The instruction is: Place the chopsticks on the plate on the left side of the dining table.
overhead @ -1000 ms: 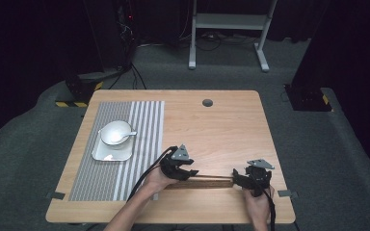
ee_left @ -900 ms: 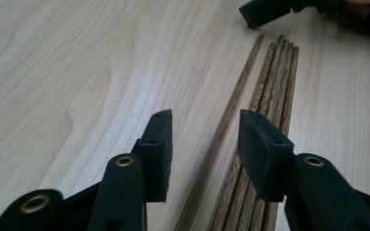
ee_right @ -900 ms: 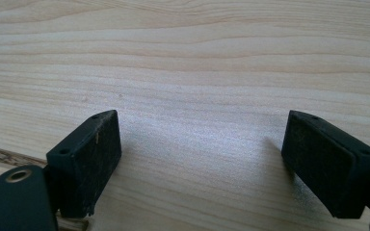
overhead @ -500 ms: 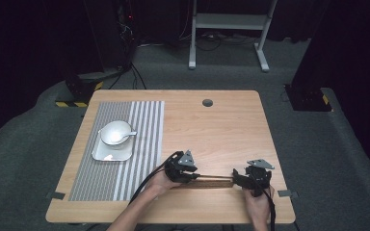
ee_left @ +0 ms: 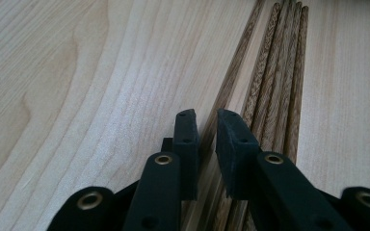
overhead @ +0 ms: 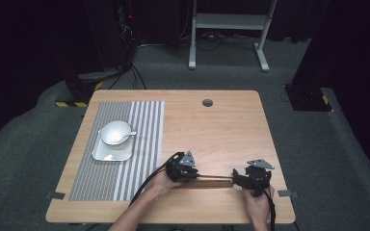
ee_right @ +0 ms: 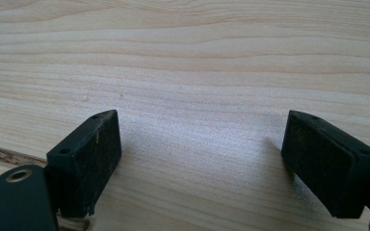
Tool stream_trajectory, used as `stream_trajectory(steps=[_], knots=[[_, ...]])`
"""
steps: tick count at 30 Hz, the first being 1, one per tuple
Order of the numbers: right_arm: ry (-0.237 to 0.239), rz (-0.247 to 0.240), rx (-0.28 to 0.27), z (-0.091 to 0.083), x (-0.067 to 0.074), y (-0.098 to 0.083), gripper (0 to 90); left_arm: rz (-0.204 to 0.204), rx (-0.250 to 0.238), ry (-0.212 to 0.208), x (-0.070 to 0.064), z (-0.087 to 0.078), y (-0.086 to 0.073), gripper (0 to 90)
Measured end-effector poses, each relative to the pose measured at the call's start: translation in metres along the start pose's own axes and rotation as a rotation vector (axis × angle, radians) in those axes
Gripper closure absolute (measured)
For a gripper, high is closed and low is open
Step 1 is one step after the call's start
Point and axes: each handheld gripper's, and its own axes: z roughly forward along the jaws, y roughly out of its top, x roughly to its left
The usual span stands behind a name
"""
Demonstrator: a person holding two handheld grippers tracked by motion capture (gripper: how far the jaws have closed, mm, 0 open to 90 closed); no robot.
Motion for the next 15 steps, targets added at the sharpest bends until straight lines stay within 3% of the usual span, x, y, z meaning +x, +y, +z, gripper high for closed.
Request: stream_trajectory(steps=[15], knots=[[0.001,0.000,0.000,0.0000,0.0001,0.0000,13.5,0.033,0.005,-0.012,-0.0004,0.0006,-0.0001,81.8]])
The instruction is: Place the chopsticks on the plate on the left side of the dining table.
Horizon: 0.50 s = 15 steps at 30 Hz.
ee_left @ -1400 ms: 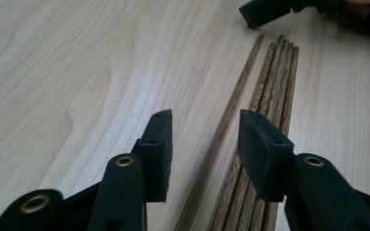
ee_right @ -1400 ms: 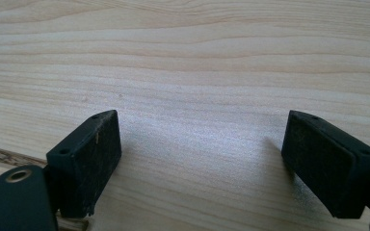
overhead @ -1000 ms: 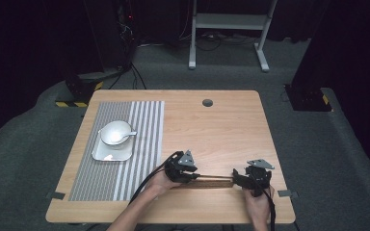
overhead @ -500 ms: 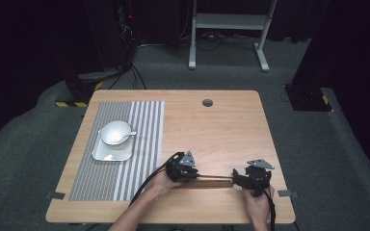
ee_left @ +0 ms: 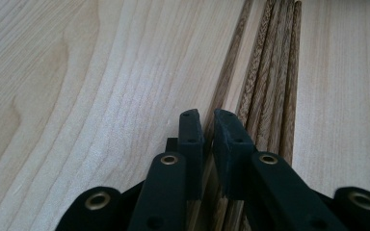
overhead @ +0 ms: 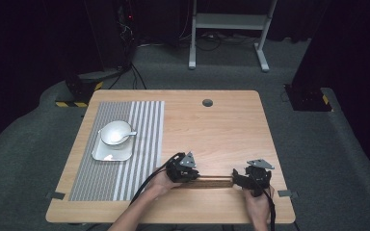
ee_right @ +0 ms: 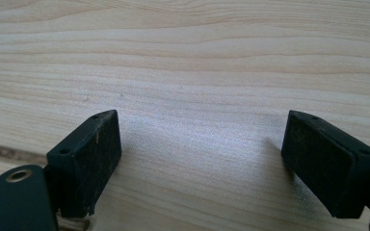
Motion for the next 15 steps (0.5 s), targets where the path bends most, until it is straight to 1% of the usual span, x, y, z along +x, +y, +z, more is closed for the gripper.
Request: stream_trajectory(steps=[3,8,11,12,15], knots=[[0.000,0.000,0.000,0.0000,0.0000,0.0000,13.5,0.019,0.006,0.002,-0.0001,-0.0006,0.0002,82.8],[0.000,0.000,0.000,0.0000,0.0000,0.0000,13.5,0.032,0.006,0.004,-0.0005,-0.0006,0.0002,83.2],[0.000,0.000,0.000,0.0000,0.0000,0.0000,13.5,0.044,0.007,0.010,-0.0004,-0.0009,0.0006,83.9],[0.000,0.000,0.000,0.0000,0.0000,0.0000,13.5,0.055,0.009,0.012,-0.0002,-0.0014,0.0009,84.2],[0.000,0.000,0.000,0.0000,0.0000,0.0000,13.5,0.064,0.004,0.018,-0.0013,-0.0022,0.0015,84.6]])
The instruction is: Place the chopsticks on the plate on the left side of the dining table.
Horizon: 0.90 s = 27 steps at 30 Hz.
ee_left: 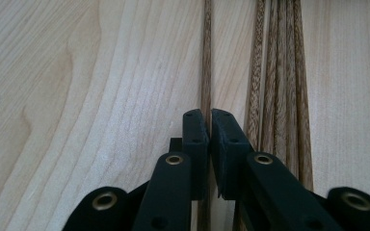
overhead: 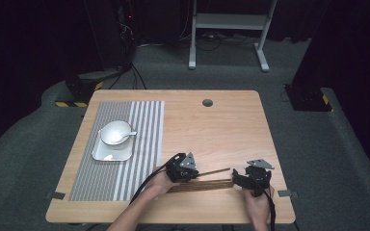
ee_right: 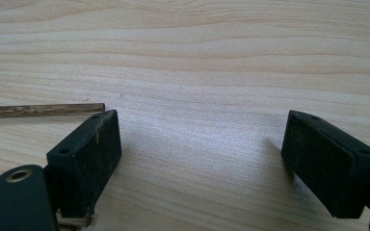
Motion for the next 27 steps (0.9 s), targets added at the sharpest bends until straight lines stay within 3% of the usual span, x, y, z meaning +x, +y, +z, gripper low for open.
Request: stream_trajectory(steps=[8,27], knots=[[0.000,0.000,0.000,0.000,0.000,0.000,13.5,0.028,0.002,0.028,-0.001,-0.003,0.002,84.8],[0.000,-0.001,0.000,0.000,0.000,0.000,13.5,0.039,-0.023,0.066,0.000,-0.018,0.011,85.0]])
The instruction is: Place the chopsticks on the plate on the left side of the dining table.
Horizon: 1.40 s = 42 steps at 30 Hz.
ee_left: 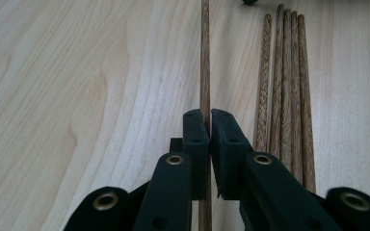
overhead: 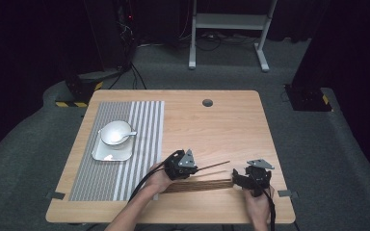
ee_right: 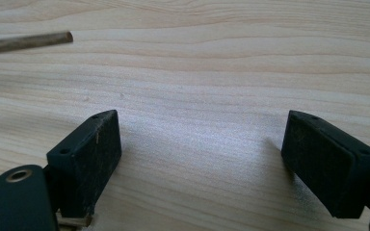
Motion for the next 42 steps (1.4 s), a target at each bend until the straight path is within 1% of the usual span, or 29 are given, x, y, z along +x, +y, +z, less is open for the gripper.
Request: stream_trajectory(steps=[6,15,22,25,30,32,36,42], knots=[[0.000,0.000,0.000,0.000,0.000,0.000,13.5,-0.002,-0.014,0.005,0.001,-0.006,0.003,85.0],[0.000,0.000,0.000,0.000,0.000,0.000,13.5,-0.006,-0.023,0.014,0.002,-0.014,0.004,85.0],[0.000,0.000,0.000,0.000,0.000,0.000,13.5,-0.021,-0.037,0.019,0.003,-0.021,0.004,85.0],[0.000,0.000,0.000,0.000,0.000,0.000,13.5,-0.018,-0.036,0.022,0.003,-0.024,0.004,85.0],[0.000,0.000,0.000,0.000,0.000,0.000,13.5,-0.024,-0.036,0.043,0.003,-0.031,0.001,85.0],[0.000,0.000,0.000,0.000,0.000,0.000,13.5,-0.022,-0.030,0.047,0.003,-0.034,-0.001,85.0],[0.000,0.000,0.000,0.000,0.000,0.000,13.5,-0.037,-0.033,0.060,0.005,-0.042,-0.005,85.0],[0.000,0.000,0.000,0.000,0.000,0.000,13.5,-0.040,-0.035,0.075,0.006,-0.049,-0.009,84.9]])
